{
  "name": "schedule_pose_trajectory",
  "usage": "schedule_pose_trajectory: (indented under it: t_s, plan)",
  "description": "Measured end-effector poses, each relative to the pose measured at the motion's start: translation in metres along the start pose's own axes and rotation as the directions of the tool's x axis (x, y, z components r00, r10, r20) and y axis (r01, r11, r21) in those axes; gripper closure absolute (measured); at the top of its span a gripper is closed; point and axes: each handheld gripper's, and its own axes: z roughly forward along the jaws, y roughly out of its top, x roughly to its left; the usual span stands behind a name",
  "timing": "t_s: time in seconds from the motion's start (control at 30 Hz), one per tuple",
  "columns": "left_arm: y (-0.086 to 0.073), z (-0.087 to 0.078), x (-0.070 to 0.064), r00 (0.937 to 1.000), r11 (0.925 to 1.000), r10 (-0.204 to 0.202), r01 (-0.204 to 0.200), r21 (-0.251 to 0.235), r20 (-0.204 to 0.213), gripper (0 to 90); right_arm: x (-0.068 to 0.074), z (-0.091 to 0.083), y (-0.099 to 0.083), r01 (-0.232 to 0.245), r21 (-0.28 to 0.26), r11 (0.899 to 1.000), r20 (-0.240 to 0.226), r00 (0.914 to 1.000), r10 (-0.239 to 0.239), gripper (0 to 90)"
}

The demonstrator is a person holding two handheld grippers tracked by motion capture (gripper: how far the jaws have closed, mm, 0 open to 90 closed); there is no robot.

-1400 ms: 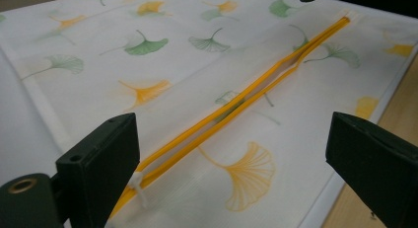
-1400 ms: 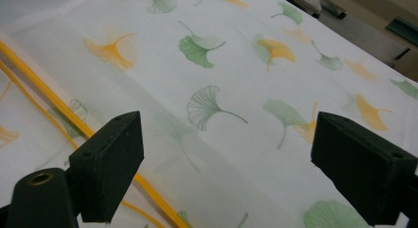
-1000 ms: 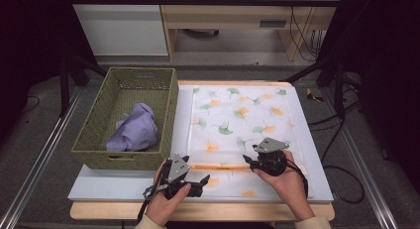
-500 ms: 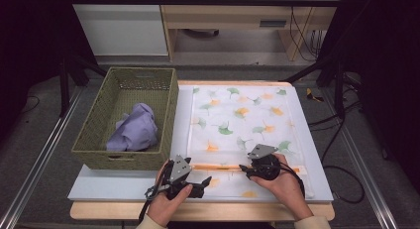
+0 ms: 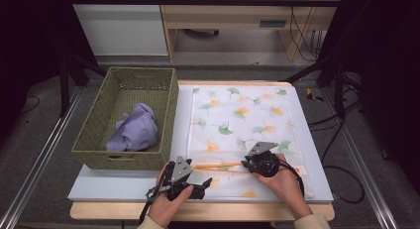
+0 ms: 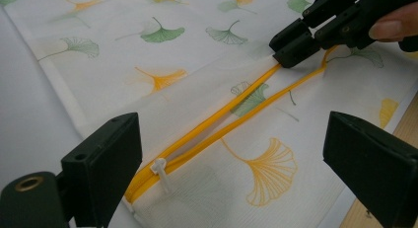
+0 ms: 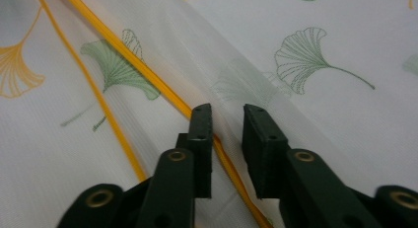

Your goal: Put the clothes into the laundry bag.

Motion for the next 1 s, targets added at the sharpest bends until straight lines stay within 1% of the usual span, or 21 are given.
schedule_pose_trajectory:
  t_s: [0.1, 0.17, 0.2, 0.27, 0.3, 0.33, 0.4, 0.47, 0.6, 0.67, 0.7, 0.8, 1.0]
  plan:
    - [-0.001, 0.001, -0.001, 1.0, 1.0, -0.003, 0.003, 0.006, -0.003, 8.0, -0.002, 0.002, 0.0, -0.007, -0.009, 1.0, 0.009, 0.9999, 0.007, 84.6]
    - [-0.001, 0.0, -0.002, 1.0, 0.9999, -0.002, 0.002, 0.014, -0.003, 8.0, -0.003, 0.004, 0.001, -0.005, -0.013, 1.0, 0.028, 0.9996, 0.005, 87.6]
    - [-0.001, 0.0, -0.002, 1.0, 0.9998, -0.003, 0.003, 0.021, -0.001, 8.0, -0.004, 0.004, 0.002, -0.002, -0.012, 1.0, 0.032, 0.9995, 0.002, 88.0]
    - [0.0, -0.001, -0.003, 0.9999, 0.9992, -0.013, 0.013, 0.037, 0.004, 8.0, -0.006, 0.003, 0.004, -0.02, -0.023, 1.0, 0.042, 0.9989, 0.021, 88.2]
    - [0.001, -0.001, -0.003, 0.9999, 0.9993, -0.014, 0.014, 0.035, 0.005, 7.9, -0.007, 0.001, 0.005, -0.034, -0.041, 0.999, 0.044, 0.9984, 0.036, 88.3]
    - [0.001, -0.001, -0.004, 0.9999, 0.9993, -0.015, 0.015, 0.034, 0.003, 7.9, -0.007, 0.0, 0.006, -0.043, -0.047, 0.998, 0.042, 0.9981, 0.045, 88.3]
    - [0.001, -0.001, -0.004, 0.9999, 0.9994, -0.012, 0.012, 0.031, -0.001, 7.9, -0.008, -0.002, 0.007, -0.037, -0.051, 0.998, 0.046, 0.9982, 0.039, 88.4]
    - [0.001, -0.001, -0.004, 1.0, 0.9995, -0.008, 0.008, 0.029, -0.003, 7.9, -0.008, -0.005, 0.009, -0.032, -0.065, 0.997, 0.057, 0.9978, 0.036, 88.5]
    - [0.001, -0.002, -0.004, 0.9999, 0.9998, -0.002, 0.002, 0.018, -0.013, 7.6, -0.009, -0.013, 0.013, -0.046, -0.094, 0.994, 0.062, 0.9967, 0.052, 88.5]
    - [0.001, -0.002, -0.004, 0.9999, 0.9999, -0.002, 0.002, 0.012, -0.012, 7.5, -0.008, -0.017, 0.015, -0.057, -0.111, 0.992, 0.069, 0.9955, 0.065, 88.6]
    - [0.001, -0.003, -0.004, 0.9999, 0.9999, -0.001, 0.001, 0.011, -0.013, 7.4, -0.009, -0.02, 0.016, -0.059, -0.129, 0.99, 0.074, 0.9948, 0.069, 88.6]
    - [0.002, -0.004, -0.004, 0.9998, 1.0, 0.001, -0.001, 0.006, -0.018, 7.3, -0.008, -0.025, 0.018, -0.068, -0.15, 0.986, 0.074, 0.9941, 0.08, 88.8]
    - [0.002, -0.005, -0.004, 0.9997, 1.0, 0.002, -0.002, 0.004, -0.024, 7.2, -0.005, -0.031, 0.02, -0.066, -0.179, 0.982, 0.078, 0.9936, 0.081, 88.9]
